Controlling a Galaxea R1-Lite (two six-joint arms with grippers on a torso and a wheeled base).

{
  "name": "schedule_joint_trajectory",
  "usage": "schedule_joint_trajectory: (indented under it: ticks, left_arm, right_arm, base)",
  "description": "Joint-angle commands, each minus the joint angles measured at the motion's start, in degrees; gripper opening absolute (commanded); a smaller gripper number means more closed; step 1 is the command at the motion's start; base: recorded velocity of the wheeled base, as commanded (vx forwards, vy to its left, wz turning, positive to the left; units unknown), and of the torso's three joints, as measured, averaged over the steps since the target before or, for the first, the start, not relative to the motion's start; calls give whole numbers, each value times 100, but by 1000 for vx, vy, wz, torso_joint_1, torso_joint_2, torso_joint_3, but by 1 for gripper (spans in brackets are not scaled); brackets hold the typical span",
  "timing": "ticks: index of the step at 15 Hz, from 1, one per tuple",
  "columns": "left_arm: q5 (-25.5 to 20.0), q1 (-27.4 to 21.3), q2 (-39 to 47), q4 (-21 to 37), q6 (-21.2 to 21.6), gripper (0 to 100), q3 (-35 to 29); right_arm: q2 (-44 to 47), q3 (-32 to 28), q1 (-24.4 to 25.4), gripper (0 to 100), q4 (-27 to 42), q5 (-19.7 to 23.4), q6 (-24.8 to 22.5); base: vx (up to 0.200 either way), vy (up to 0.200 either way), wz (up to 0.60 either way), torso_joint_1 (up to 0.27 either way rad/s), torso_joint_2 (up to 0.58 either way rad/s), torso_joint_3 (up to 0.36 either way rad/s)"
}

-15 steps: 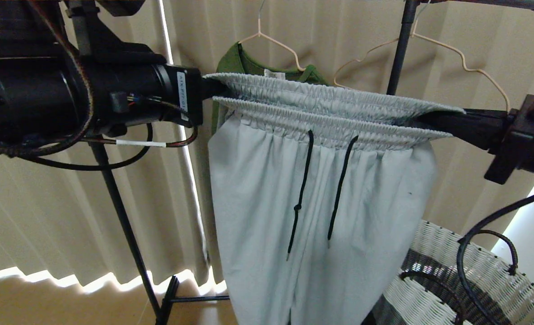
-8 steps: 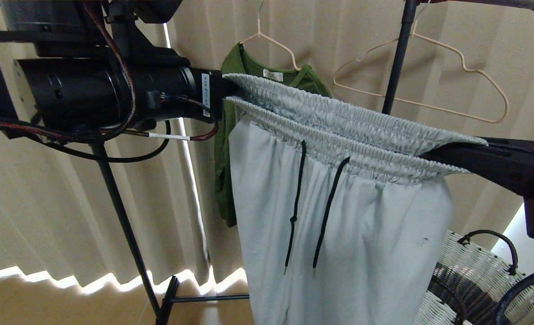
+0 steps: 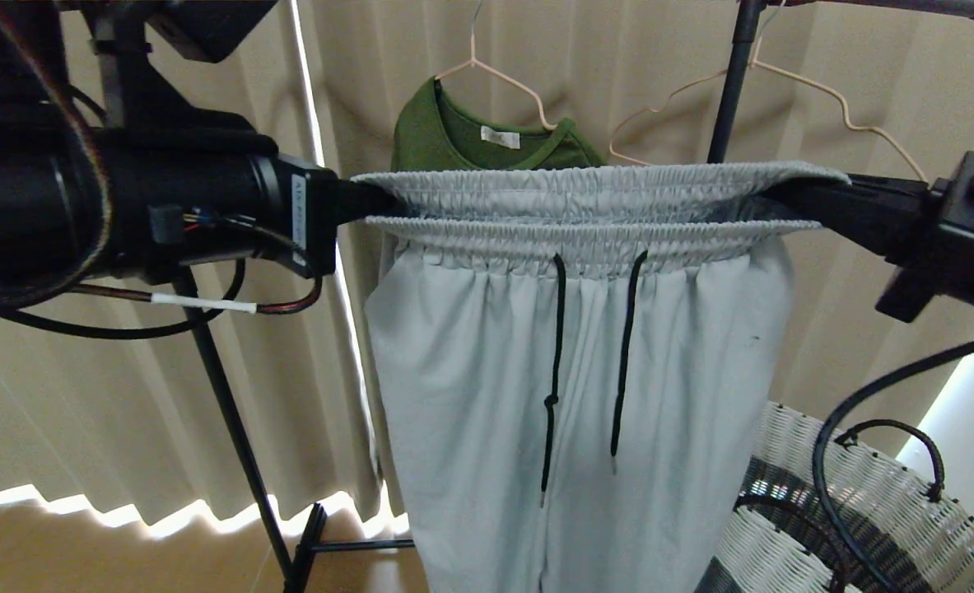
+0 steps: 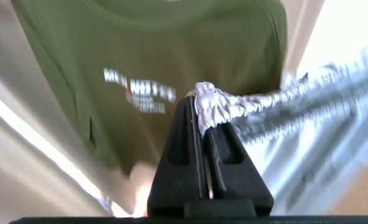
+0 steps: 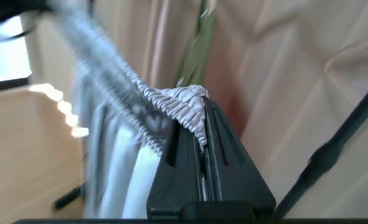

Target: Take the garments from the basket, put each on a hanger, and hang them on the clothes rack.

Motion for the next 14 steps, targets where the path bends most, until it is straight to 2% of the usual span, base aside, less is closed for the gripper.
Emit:
schedule_joint_trajectory:
  ticks: [1, 3, 7, 11, 14]
  left_arm:
    - [-290, -11, -583, 182, 20, 0, 210]
    - [-571, -240, -873, 164, 90, 0, 641]
    - [-580, -380, -944, 121, 160, 0, 773]
    - [-492, -169, -662, -547, 169, 0, 650]
    - [-448, 86, -302, -688, 160, 0, 421]
  right_arm:
    - [733, -265, -62, 0, -329, 1, 10]
    - [988, -493, -62, 0, -619, 19, 19]
    - [1094, -607, -1, 0, -619, 10, 10]
    - [944, -643, -27, 0, -513, -61, 1]
    - [531, -669, -10, 0, 489, -201, 10]
  base:
    - [0, 0, 0, 0, 0, 0]
    - [0, 0, 0, 0, 0, 0]
    - [0, 0, 0, 0, 0, 0]
    - [0, 0, 0, 0, 0, 0]
    - [0, 0, 0, 0, 0, 0]
